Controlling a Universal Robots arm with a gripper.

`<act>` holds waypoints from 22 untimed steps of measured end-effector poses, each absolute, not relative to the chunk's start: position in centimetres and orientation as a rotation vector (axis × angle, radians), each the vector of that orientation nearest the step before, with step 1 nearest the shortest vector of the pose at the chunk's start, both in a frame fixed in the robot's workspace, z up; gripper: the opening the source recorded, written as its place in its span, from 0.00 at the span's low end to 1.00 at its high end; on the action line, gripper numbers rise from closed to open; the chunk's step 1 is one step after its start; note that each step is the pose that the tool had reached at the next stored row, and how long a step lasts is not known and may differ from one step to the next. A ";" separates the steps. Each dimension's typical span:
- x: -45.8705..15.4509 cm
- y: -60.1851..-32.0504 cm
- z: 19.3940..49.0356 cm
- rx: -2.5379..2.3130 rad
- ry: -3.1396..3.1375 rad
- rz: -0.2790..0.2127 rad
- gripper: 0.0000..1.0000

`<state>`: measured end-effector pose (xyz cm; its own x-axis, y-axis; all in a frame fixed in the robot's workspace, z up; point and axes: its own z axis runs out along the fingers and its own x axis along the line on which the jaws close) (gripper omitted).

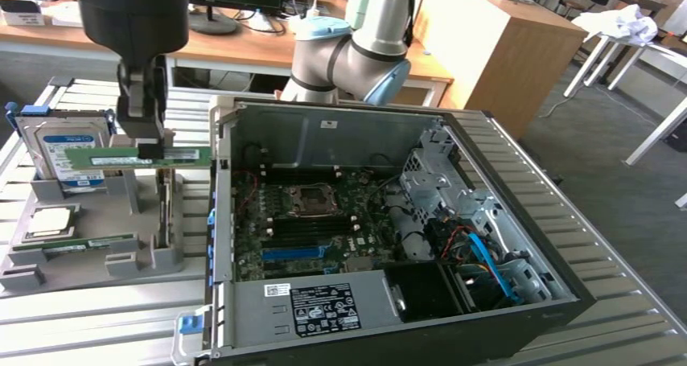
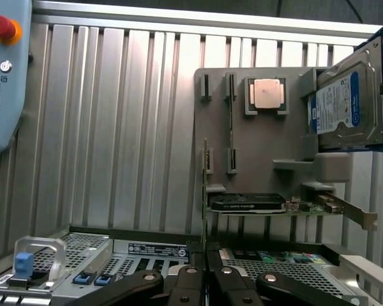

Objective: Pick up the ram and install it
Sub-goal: 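Pick up the ram and move it above insertion slot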

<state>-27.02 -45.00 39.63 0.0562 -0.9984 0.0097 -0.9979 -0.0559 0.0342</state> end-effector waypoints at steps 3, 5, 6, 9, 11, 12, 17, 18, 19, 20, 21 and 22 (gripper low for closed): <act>-26.9 -45.0 39.6 2.260 -2.136 -0.025 0.13; -26.8 -45.0 39.6 2.260 -2.136 -0.025 0.13; -26.8 -45.0 39.6 2.260 -2.136 -0.025 0.13; -26.6 -45.0 39.6 2.260 -2.136 -0.025 0.13; -26.5 -45.0 39.6 2.259 -2.136 -0.025 0.13; -26.5 -45.0 39.6 2.259 -2.136 -0.025 0.13; -26.3 -45.0 39.6 2.259 -2.136 -0.024 0.13; -26.2 -45.0 39.6 2.259 -2.136 -0.024 0.13; -26.2 -45.0 39.6 2.259 -2.136 -0.024 0.13; -26.1 -45.0 39.6 2.259 -2.136 -0.024 0.13; -26.1 -45.0 39.6 2.259 -2.136 -0.024 0.13; -26.0 -45.0 39.6 2.259 -2.136 -0.024 0.13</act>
